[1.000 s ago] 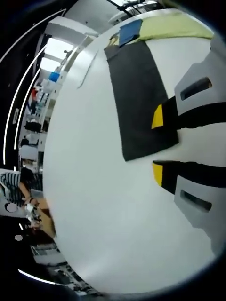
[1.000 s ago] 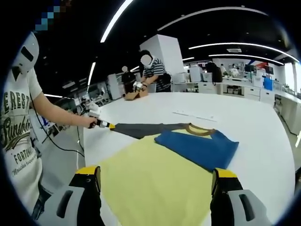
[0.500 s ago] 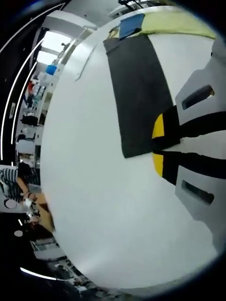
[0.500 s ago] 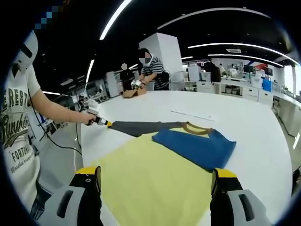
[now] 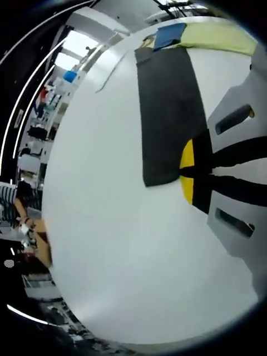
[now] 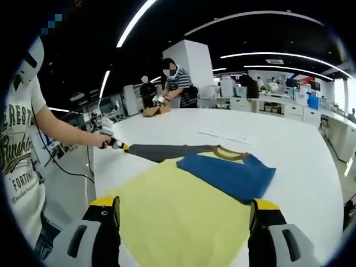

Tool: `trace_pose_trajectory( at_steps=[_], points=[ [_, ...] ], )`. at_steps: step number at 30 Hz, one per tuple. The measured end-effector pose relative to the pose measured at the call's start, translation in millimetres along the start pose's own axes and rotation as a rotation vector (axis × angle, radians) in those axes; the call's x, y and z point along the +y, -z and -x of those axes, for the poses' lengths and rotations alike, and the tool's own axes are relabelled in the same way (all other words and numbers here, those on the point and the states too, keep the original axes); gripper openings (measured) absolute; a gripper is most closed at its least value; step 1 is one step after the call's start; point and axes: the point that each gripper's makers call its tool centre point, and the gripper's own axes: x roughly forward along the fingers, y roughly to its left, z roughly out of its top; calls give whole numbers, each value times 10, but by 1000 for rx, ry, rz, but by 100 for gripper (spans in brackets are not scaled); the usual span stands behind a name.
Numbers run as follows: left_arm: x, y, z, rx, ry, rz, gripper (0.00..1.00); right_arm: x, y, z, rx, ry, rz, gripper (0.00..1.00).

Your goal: Fold the garment on the visible template until the final outline fits inside the template.

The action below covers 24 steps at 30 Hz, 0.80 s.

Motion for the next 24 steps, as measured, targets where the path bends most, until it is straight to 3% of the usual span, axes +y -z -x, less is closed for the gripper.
trace_pose_trajectory(
  at_steps=[15,24],
  points=[
    [-58,-72,125,-24,15,-1,0,17,10,79,-21,2,-5,99],
    [-204,-178,238,-61,82,22,0,21,18,92,-22,5,-2,99]
  ],
)
